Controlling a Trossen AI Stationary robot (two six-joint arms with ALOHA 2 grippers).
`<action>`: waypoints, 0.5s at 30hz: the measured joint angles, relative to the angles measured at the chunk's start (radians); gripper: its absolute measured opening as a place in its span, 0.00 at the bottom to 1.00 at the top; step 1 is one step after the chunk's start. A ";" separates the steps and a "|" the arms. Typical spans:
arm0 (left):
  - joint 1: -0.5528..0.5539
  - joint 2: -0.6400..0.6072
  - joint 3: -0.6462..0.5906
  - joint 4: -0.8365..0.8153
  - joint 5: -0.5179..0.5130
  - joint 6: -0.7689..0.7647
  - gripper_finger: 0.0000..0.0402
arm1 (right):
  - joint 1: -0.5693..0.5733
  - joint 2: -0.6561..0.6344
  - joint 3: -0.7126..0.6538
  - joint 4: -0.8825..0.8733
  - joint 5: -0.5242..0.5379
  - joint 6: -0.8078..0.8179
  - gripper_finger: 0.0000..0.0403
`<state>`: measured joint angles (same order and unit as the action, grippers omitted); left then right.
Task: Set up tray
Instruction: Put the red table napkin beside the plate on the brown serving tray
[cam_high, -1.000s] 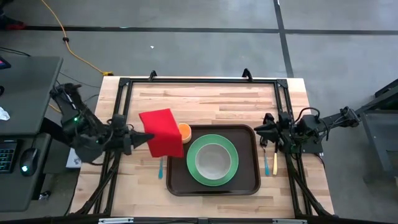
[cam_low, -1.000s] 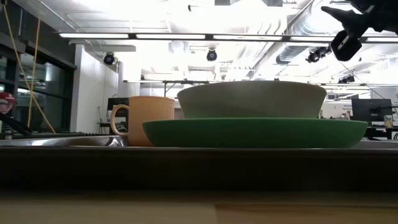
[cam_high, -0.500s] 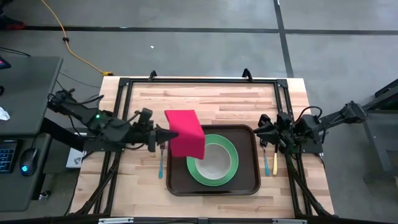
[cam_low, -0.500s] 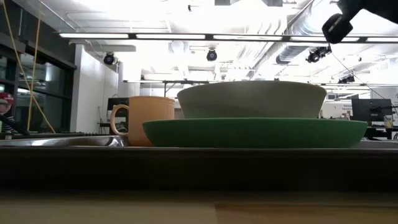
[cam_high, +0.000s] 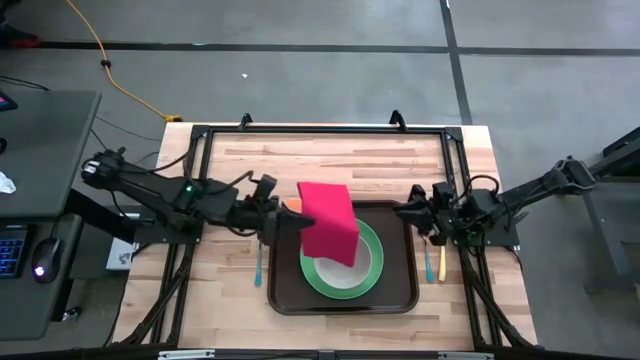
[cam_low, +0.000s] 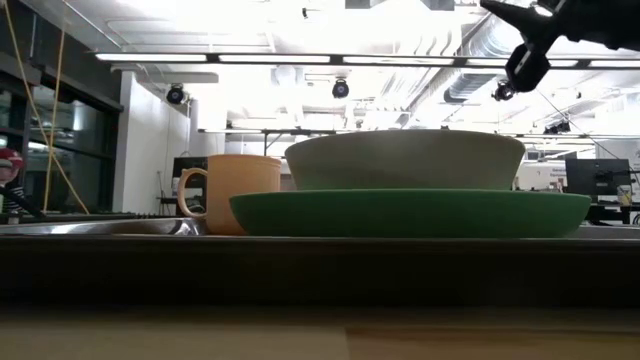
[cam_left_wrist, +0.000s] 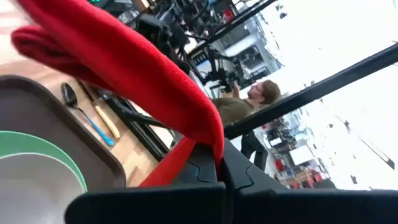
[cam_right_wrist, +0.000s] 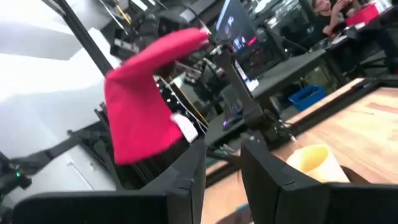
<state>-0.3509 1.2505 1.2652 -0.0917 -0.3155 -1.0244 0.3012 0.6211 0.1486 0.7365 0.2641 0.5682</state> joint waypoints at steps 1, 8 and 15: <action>0.006 0.009 0.000 0.005 0.008 0.000 0.03 | 0.000 0.011 0.000 0.025 0.000 0.000 0.19; 0.033 0.063 0.000 0.081 0.068 -0.001 0.03 | 0.000 0.079 0.000 0.114 -0.024 0.118 0.20; 0.033 0.110 0.000 0.099 0.075 -0.001 0.03 | 0.000 0.166 0.000 0.228 -0.062 0.176 0.31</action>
<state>-0.3178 1.3609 1.2652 0.0074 -0.2405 -1.0252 0.3012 0.7874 0.1486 0.9645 0.2022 0.7438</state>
